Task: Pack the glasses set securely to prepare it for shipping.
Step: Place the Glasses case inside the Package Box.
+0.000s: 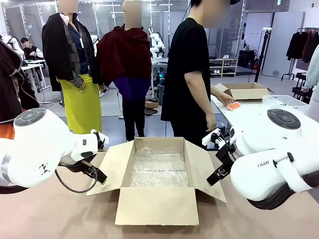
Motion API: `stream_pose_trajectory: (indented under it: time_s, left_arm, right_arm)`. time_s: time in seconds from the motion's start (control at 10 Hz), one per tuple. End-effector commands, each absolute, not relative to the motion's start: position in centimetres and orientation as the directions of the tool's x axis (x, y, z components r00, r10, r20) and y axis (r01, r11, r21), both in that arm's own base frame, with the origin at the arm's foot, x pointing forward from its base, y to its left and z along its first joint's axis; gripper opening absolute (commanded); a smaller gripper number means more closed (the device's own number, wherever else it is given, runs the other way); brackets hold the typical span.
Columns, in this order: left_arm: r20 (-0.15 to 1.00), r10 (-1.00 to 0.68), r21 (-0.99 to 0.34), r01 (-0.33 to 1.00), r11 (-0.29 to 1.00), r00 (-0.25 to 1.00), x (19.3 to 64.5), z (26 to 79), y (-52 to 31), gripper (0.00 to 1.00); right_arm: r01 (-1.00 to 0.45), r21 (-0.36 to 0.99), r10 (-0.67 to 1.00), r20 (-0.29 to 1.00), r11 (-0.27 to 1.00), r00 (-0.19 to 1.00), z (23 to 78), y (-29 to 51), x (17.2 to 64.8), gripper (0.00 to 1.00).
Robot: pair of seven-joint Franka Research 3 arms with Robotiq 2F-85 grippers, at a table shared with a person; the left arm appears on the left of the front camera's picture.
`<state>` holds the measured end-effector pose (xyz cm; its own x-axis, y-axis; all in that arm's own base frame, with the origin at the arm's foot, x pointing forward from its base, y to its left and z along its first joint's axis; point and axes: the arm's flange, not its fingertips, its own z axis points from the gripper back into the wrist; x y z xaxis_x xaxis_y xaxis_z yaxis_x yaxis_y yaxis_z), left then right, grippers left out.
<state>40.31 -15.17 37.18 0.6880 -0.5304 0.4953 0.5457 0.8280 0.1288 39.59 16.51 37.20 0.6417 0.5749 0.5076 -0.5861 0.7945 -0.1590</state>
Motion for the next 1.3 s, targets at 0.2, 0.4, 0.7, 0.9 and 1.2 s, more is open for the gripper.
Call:
stream_pose_trajectory:
  time_s: [0.2, 0.4, 0.7, 0.9, 1.2]
  left_arm:
    - [0.48, -0.572, 0.038, 0.636, 0.771, 0.665, 37.8, 46.6, -11.2, 1.0]
    - [0.463, -0.712, -0.004, 0.805, 0.594, 0.528, 34.4, 52.3, -8.7, 1.0]
    - [0.549, -0.755, 0.055, 0.886, 0.461, 0.359, 31.8, 55.6, -6.8, 1.0]
    - [0.616, -0.685, 0.036, 0.856, 0.516, 0.388, 31.9, 56.3, -7.0, 1.0]
    - [0.55, -0.751, 0.066, 0.877, 0.476, 0.366, 30.9, 56.8, -6.9, 1.0]
  right_arm:
    - [-0.717, -0.243, 0.745, 0.377, 0.653, 0.55, 44.4, 12.2, 39.9, 1.0]
    - [-0.835, -0.238, 0.866, 0.204, 0.496, 0.456, 47.9, 10.0, 40.2, 1.0]
    - [-0.904, -0.183, 0.922, 0.072, 0.386, 0.379, 50.2, 7.3, 41.0, 1.0]
    - [-0.877, -0.194, 0.898, 0.093, 0.44, 0.43, 50.0, 7.9, 40.0, 1.0]
    - [-0.89, -0.187, 0.909, 0.087, 0.416, 0.407, 50.5, 7.4, 40.5, 1.0]
